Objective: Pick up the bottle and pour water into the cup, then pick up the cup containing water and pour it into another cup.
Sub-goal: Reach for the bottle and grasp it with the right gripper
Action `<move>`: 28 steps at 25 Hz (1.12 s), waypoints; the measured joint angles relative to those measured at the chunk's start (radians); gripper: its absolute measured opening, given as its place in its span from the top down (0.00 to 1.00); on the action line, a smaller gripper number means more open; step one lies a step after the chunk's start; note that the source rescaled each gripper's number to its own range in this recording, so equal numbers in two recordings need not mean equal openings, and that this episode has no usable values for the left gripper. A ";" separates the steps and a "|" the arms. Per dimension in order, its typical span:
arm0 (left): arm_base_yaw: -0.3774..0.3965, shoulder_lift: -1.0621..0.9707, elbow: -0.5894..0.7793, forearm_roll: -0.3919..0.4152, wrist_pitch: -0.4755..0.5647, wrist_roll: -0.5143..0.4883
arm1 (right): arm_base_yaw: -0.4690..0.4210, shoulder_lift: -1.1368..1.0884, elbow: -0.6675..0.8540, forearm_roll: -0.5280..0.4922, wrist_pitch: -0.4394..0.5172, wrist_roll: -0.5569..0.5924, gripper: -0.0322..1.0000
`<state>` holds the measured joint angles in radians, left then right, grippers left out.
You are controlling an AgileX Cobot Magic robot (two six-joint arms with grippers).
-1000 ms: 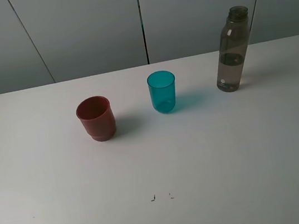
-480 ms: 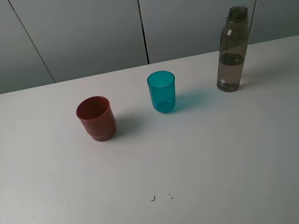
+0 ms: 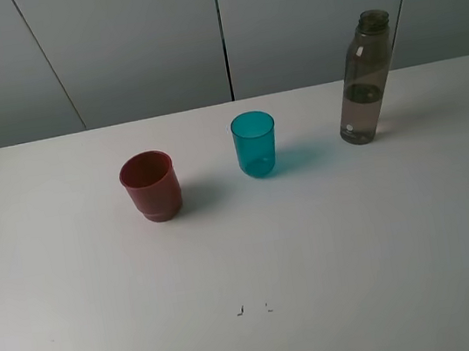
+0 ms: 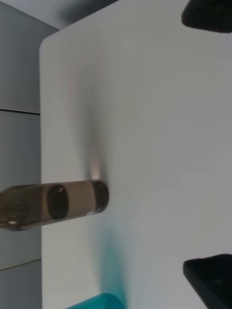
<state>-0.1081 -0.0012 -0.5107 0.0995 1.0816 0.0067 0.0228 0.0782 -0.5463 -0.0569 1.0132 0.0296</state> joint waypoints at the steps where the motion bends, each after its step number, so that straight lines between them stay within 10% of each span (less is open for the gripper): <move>1: 0.000 0.000 0.000 0.000 0.000 0.000 | 0.000 0.041 -0.014 0.012 -0.035 0.000 0.00; 11: 0.000 0.000 0.000 0.000 0.000 0.000 | 0.000 0.531 -0.036 0.344 -0.432 -0.304 0.00; 18: 0.000 0.000 0.000 0.000 0.000 0.000 | 0.000 0.899 -0.027 0.380 -0.615 -0.358 0.00; 28: 0.000 0.000 0.000 0.000 0.000 0.000 | 0.151 1.291 0.101 0.352 -1.143 -0.341 0.00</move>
<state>-0.1081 -0.0012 -0.5107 0.0995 1.0816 0.0067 0.1743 1.3690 -0.4455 0.2951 -0.1295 -0.3109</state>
